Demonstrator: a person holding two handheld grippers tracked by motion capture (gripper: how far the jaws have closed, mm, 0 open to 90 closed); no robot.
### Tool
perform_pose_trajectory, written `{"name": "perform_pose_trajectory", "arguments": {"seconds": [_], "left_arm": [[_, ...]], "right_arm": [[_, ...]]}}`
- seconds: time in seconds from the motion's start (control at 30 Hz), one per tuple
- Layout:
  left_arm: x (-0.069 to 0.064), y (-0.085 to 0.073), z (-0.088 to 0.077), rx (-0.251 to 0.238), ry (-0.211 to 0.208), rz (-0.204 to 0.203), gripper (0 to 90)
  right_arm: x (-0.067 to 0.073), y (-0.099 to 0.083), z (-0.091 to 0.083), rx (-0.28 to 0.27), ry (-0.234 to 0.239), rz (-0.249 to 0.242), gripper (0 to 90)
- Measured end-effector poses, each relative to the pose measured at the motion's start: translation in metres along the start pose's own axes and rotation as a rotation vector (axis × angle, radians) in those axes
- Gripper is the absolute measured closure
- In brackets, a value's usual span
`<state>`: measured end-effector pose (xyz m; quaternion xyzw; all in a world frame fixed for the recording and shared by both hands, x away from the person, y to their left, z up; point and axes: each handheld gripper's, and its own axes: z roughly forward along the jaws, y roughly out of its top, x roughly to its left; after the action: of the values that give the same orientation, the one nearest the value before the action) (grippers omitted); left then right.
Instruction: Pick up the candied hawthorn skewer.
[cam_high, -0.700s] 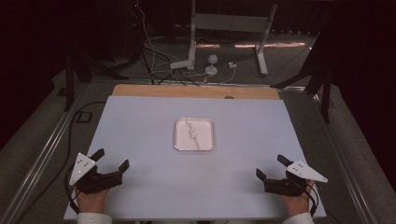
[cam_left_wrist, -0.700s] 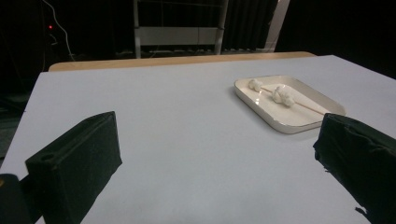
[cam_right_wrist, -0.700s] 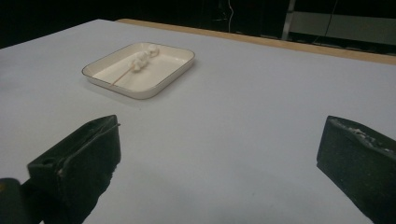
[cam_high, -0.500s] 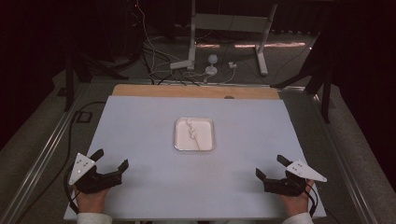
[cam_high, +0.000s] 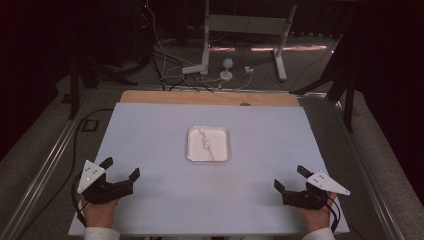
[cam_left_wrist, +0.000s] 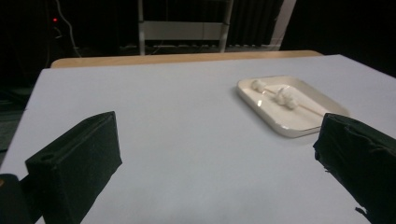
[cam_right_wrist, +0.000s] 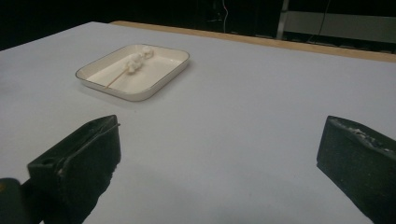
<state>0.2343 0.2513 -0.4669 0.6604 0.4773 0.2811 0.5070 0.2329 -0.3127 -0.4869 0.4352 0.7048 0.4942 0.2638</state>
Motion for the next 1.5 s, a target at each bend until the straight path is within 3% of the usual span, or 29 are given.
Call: {"name": "perform_pose_trajectory", "arguments": {"seconds": [0.27,0.77,1.5], "left_arm": [[-0.007,0.014,0.012,0.032,-0.010,0.003,0.7],[-0.024,0.032,0.042,0.040,-0.042,0.009,0.7],[-0.058,0.045,0.103,0.079,-0.080,0.035,0.7]], "right_arm": [[-0.001,-0.001,0.001,0.004,-0.005,0.006,0.0],[-0.002,-0.001,0.001,0.008,-0.008,0.009,0.0],[-0.002,-0.001,0.002,0.012,-0.003,0.011,0.0]]}}
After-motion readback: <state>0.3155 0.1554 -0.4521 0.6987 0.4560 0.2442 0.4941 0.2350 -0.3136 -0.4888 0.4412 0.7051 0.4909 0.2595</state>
